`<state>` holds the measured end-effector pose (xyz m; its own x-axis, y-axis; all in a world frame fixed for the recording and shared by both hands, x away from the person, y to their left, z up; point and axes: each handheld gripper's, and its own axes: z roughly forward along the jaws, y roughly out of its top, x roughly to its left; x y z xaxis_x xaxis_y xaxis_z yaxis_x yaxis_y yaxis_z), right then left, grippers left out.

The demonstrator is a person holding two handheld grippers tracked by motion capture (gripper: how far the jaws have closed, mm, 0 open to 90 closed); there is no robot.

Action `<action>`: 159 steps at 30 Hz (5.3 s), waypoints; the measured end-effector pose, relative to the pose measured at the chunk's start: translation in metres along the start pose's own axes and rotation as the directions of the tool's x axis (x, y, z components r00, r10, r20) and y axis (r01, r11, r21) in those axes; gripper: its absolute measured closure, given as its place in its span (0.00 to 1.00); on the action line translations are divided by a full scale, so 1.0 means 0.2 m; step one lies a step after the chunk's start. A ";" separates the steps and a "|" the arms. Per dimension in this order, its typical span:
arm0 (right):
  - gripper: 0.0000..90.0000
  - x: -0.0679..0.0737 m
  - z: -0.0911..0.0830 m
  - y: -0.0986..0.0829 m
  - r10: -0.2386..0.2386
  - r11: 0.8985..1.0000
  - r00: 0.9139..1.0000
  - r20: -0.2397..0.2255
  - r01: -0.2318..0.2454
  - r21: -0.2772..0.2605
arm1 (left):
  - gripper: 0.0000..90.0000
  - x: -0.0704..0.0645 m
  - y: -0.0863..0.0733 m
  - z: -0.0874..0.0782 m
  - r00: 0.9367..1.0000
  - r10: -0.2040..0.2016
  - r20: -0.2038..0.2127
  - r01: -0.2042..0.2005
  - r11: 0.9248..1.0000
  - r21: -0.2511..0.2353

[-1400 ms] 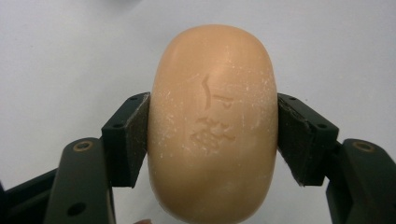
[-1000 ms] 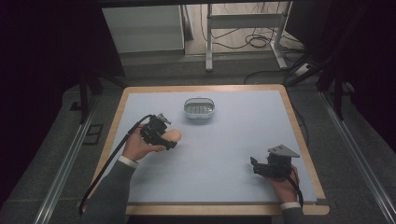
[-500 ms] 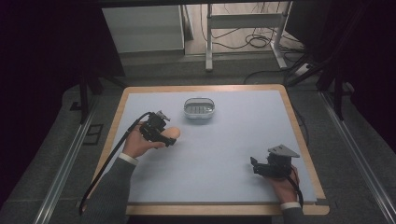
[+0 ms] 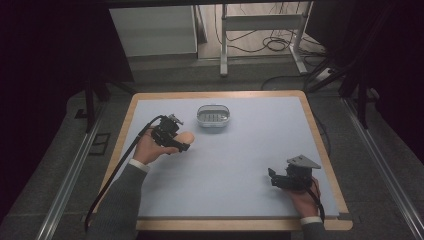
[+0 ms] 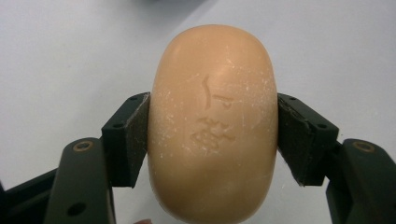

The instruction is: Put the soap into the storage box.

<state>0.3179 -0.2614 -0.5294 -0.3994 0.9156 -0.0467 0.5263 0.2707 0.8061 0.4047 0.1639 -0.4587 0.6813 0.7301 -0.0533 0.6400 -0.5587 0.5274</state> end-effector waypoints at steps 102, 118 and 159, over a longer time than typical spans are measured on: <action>0.09 -0.01 0.00 0.00 0.013 1.000 1.000 -0.011 -0.013 -0.001 | 0.36 0.13 0.72 0.37 0.995 0.080 0.064 -0.081 0.997 0.016; 0.09 -0.01 0.00 0.00 0.016 1.000 1.000 -0.013 -0.016 -0.001 | 0.36 0.16 0.73 0.46 0.996 0.064 0.059 -0.066 0.998 0.024; 0.09 0.00 -0.01 0.00 0.004 1.000 1.000 -0.013 -0.005 -0.012 | 0.27 -0.01 0.18 0.00 0.996 0.065 0.055 -0.056 0.985 -0.162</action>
<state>0.3172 -0.2626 -0.5292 -0.4068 0.9128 -0.0355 0.5193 0.2630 0.8132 0.4256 0.1425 -0.4397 0.7401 0.6693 -0.0655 0.5353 -0.5274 0.6598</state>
